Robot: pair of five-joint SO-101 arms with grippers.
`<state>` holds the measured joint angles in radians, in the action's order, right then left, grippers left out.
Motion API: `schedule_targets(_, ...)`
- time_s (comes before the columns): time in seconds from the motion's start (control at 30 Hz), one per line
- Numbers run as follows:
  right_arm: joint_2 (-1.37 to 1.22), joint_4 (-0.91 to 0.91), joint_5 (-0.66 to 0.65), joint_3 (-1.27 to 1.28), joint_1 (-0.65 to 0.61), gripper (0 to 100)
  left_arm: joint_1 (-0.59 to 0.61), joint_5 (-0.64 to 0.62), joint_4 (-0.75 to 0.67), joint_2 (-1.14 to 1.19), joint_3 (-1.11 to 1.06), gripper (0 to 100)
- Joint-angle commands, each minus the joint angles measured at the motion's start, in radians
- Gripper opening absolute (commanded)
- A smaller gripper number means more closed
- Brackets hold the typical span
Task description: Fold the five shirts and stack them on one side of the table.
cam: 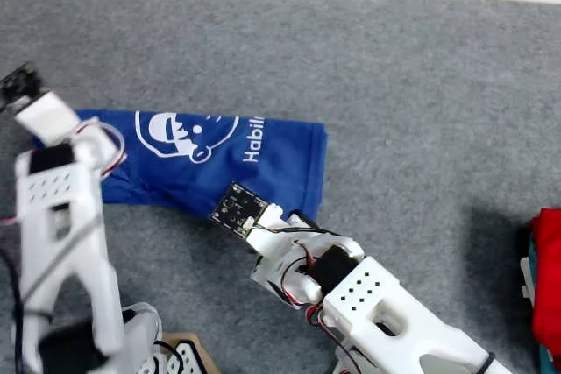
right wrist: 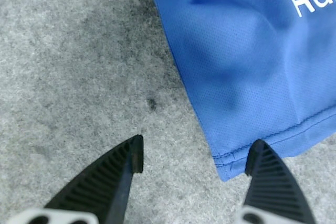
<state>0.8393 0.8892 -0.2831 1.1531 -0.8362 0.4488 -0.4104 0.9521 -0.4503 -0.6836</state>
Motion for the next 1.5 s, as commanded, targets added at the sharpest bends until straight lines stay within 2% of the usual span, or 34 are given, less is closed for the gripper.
schedule_targets(0.0, 0.018, -0.01, -0.014, -0.002, -0.01, 31.0, 0.031, 0.011, 0.068, -0.122, -0.091, 1)
schedule_targets(0.1, 0.018, -0.01, -0.014, -0.002, -0.01, 31.0, 0.024, 0.104, 0.063, -0.113, -0.193, 1)
schedule_targets(0.23, 0.018, -0.01, -0.014, -0.002, -0.01, 31.0, 0.021, 0.114, -0.038, -0.004, -0.211, 1)
schedule_targets(0.57, 0.018, -0.01, -0.014, -0.002, -0.01, 31.0, 0.021, 0.112, -0.077, 0.375, 0.077, 1)
schedule_targets(0.9, 0.018, -0.01, -0.014, -0.002, -0.01, 31.0, 0.016, 0.112, -0.083, 0.295, 0.111, 1)
schedule_targets(1.23, 0.018, -0.01, -0.014, -0.001, -0.01, 31.0, -0.079, 0.112, -0.189, 0.294, 0.117, 1)
schedule_targets(1.47, 0.018, -0.01, -0.014, -0.001, -0.01, 31.0, -0.09, 0.112, -0.226, 0.314, 0.116, 1)
